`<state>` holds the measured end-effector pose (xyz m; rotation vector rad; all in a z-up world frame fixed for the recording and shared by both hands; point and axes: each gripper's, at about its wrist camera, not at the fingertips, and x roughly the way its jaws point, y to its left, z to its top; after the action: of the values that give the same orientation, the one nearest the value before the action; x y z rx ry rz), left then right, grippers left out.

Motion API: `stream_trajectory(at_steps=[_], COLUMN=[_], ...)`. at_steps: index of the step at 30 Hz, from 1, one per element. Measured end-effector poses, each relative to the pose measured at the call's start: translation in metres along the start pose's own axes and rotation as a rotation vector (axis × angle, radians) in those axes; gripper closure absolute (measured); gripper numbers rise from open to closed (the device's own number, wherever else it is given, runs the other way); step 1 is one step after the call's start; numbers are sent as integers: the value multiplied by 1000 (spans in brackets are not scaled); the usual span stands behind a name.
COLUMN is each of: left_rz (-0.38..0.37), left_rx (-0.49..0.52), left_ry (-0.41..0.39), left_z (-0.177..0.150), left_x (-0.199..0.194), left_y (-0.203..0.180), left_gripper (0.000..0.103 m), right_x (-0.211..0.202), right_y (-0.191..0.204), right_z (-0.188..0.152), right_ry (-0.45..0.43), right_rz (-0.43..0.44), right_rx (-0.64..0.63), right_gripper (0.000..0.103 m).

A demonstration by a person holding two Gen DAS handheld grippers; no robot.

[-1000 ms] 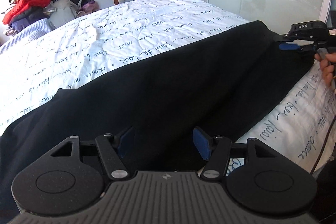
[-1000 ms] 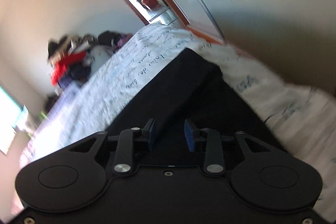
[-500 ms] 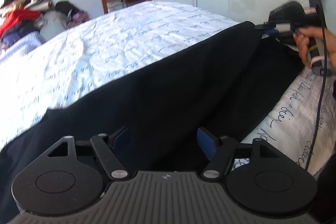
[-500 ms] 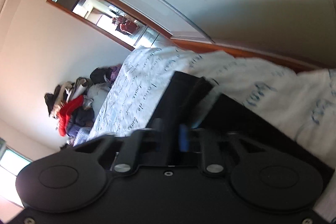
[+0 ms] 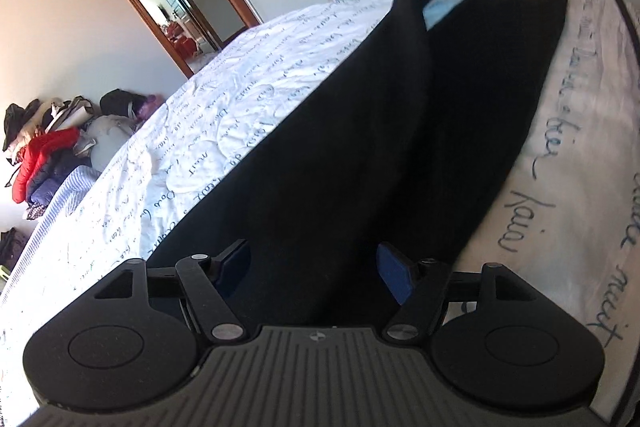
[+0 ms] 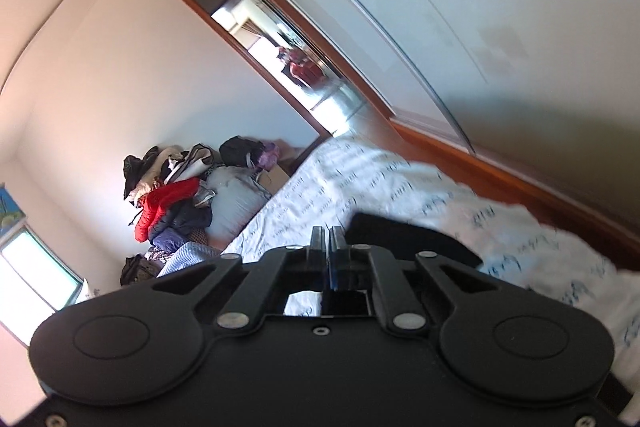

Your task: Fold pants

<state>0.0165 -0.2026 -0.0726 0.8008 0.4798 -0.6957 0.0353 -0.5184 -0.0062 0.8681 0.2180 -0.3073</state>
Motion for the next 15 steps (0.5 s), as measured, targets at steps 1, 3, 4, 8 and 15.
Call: stream_trajectory(at_steps=[1, 3, 4, 8, 15], left_rz=[-5, -18, -23, -19, -12], left_rx=[-11, -37, -50, -55, -49], left_ry=[5, 7, 8, 7, -4], left_z=[0, 1, 1, -1, -3], left_x=[1, 1, 2, 2, 2], left_y=[2, 5, 7, 7, 6], left_gripper=[29, 29, 28, 26, 24], right_x=[-1, -6, -5, -5, -22], right_y=[0, -7, -12, -48, -112], right_z=[1, 2, 1, -10, -47], right_ry=[-3, -1, 6, 43, 107], right_rz=[-7, -34, -55, -133, -134], right_rx=[-12, -22, -29, 29, 258], right_gripper=[99, 99, 99, 97, 59])
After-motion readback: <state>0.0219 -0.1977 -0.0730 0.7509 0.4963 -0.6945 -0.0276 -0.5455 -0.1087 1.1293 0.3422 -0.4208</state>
